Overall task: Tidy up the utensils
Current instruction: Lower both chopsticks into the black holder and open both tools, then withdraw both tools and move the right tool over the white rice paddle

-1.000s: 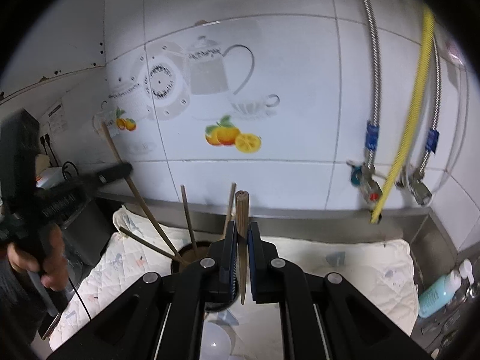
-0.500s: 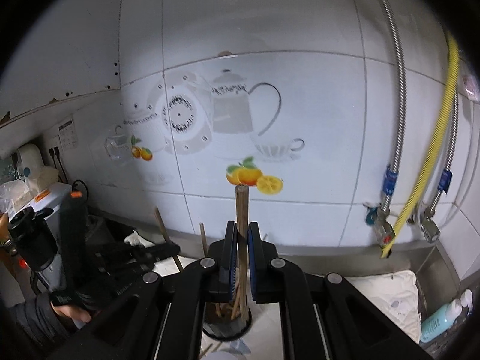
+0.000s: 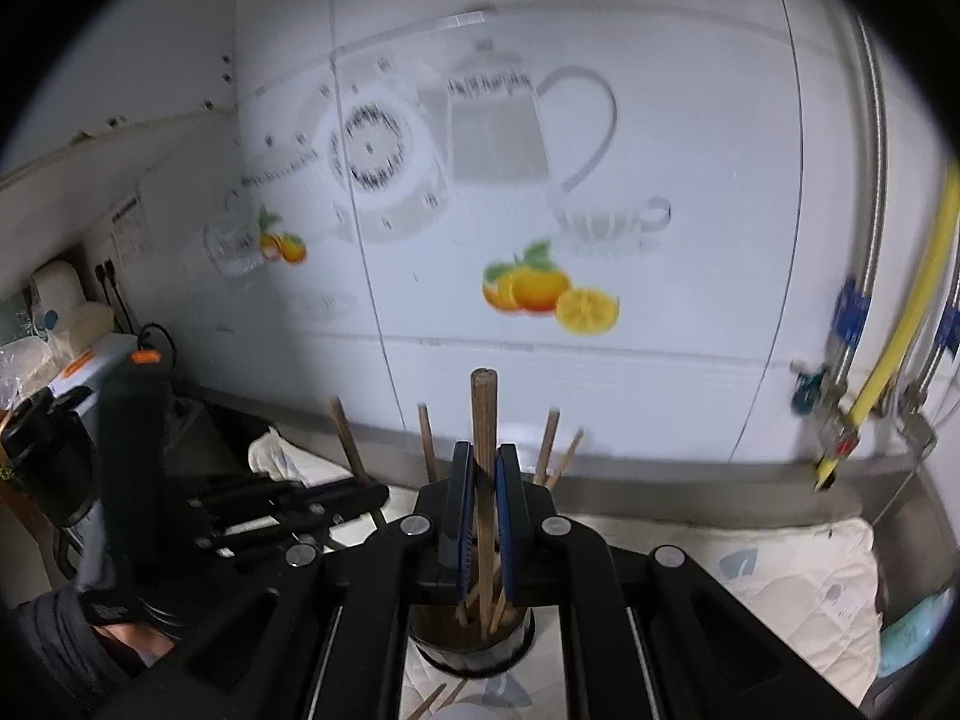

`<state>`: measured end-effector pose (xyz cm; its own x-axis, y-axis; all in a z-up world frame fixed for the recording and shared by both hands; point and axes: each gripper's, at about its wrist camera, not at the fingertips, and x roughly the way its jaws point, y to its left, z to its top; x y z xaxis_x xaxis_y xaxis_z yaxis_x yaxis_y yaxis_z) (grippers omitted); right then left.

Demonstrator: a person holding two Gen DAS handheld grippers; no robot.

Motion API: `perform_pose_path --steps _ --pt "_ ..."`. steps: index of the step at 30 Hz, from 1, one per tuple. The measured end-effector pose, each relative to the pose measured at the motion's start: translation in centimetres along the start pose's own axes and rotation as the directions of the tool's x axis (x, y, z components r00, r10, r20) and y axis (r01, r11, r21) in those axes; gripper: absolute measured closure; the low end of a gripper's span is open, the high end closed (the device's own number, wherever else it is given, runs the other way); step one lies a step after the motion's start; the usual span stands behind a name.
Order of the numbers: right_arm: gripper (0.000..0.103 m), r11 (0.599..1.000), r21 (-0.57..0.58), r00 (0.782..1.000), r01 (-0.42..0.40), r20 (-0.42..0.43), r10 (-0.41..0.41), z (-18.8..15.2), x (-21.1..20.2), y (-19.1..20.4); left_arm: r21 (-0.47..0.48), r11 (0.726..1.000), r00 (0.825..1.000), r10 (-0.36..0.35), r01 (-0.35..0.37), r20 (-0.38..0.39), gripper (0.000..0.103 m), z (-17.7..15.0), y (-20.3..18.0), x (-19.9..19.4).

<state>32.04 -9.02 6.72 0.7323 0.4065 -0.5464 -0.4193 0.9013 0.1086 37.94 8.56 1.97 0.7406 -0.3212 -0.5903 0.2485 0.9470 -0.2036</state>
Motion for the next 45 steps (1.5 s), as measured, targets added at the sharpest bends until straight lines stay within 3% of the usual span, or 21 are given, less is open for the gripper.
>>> perform_pose_path --steps 8,16,20,26,28,29,30,32,40,45 --pt "0.093 1.0 0.025 0.996 -0.01 -0.086 0.012 -1.8 2.1 -0.7 -0.031 0.999 1.0 -0.009 0.009 -0.018 0.095 -0.1 0.5 0.0" --pt "0.091 1.0 0.03 0.994 -0.008 -0.108 0.011 -2.2 2.3 -1.0 -0.041 0.999 1.0 -0.018 0.017 -0.025 0.094 0.0 0.3 0.1" --pt "0.074 0.999 0.033 0.995 -0.007 -0.101 0.011 -2.3 1.7 -1.2 -0.052 0.998 0.999 -0.031 0.03 -0.023 0.094 0.1 0.3 0.0" --pt "0.063 1.0 0.028 0.997 0.002 -0.08 0.001 -2.5 0.2 -1.4 -0.059 0.997 0.999 -0.043 0.043 -0.004 0.091 0.4 0.0 -0.5" --pt "0.054 1.0 0.023 0.997 0.004 -0.071 -0.002 -2.7 -0.5 -1.5 -0.061 0.997 0.999 -0.042 0.042 0.001 0.088 0.5 -0.1 -0.7" --pt "0.052 1.0 0.021 0.998 0.008 -0.066 -0.006 -2.8 -0.8 -1.5 -0.061 0.997 0.999 -0.04 0.041 0.005 0.082 0.5 -0.1 -0.9" --pt "0.051 1.0 0.019 0.998 0.007 -0.065 -0.006 -2.9 -1.1 -1.5 -0.06 0.997 0.999 -0.037 0.037 0.011 0.068 0.5 -0.2 -1.1" --pt "0.048 1.0 0.02 0.998 0.0 -0.069 0.001 -3.3 -1.6 -1.6 -0.058 0.998 0.999 -0.022 0.024 0.03 0.053 0.4 -0.4 -1.7" --pt "0.035 0.999 -0.01 0.989 -0.037 -0.142 0.035 -6.0 -3.0 -1.1 -0.053 0.998 0.999 -0.018 0.02 0.043 0.05 -0.4 -0.9 -4.0" --pt "0.03 0.997 -0.016 0.971 -0.07 -0.229 0.064 -9.0 -2.9 -0.7 -0.059 0.998 1.0 -0.007 0.009 0.029 0.047 -1.8 -1.0 -5.4"
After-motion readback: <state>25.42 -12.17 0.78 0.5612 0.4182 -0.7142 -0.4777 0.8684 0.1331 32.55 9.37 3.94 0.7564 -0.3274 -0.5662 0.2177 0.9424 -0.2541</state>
